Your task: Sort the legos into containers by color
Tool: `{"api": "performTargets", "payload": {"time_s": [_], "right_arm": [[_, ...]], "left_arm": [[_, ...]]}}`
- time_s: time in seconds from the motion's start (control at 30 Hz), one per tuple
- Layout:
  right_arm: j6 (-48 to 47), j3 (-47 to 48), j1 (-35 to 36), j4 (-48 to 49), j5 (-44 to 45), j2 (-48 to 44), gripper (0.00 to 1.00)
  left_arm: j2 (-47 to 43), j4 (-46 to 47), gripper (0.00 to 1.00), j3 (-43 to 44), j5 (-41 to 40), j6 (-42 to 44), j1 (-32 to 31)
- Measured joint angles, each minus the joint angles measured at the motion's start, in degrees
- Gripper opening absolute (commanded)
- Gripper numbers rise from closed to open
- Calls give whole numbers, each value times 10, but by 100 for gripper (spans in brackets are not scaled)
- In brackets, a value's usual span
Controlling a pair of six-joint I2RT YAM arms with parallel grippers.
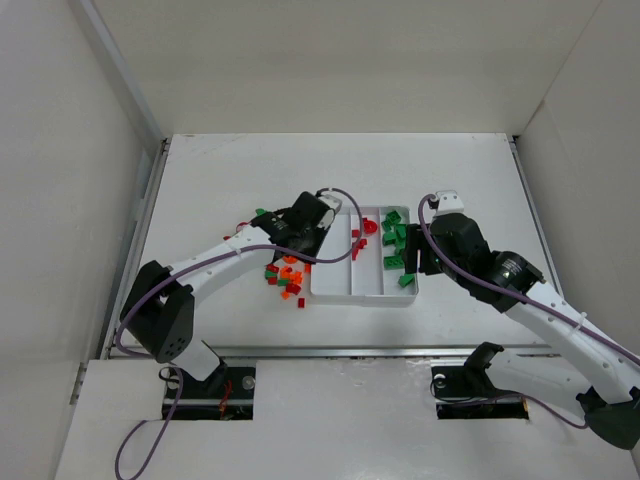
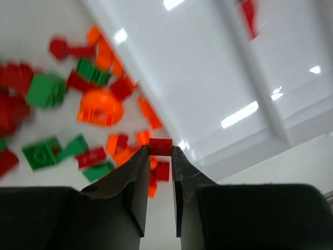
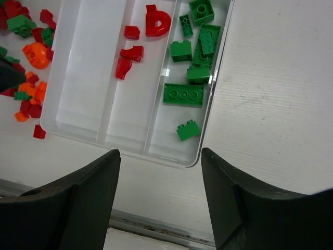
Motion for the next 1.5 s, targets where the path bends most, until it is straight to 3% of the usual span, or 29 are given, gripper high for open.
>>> {"api": "performTargets", "payload": {"time_s": [0.27, 0.47, 0.6, 0.77, 0.87, 0.9, 1.37, 1.5], "right_arm": [[-2, 16, 0, -1, 11, 11, 69], [-3, 30, 0, 0, 20, 20, 69], [-5, 34, 0, -1, 25, 25, 69], [-5, 34, 0, -2, 29, 28, 69], [-5, 37, 0, -3, 30, 30, 69], [-5, 39, 0, -5, 30, 31, 69], [7, 84, 0, -21, 48, 36, 69], [8, 94, 0, -22, 47, 37, 71]], "left_arm": [[61, 158, 0, 71, 67, 145, -49], [106, 202, 0, 71, 114, 217, -54], [122, 216, 8, 71, 145, 241, -58], [132, 226, 37, 71, 174, 264, -57], [132, 234, 69, 69, 186, 279, -57], [132, 235, 99, 69, 188, 283, -58], [55, 253, 99, 4, 203, 316, -56], [17, 259, 99, -2, 195, 299, -27]]}}
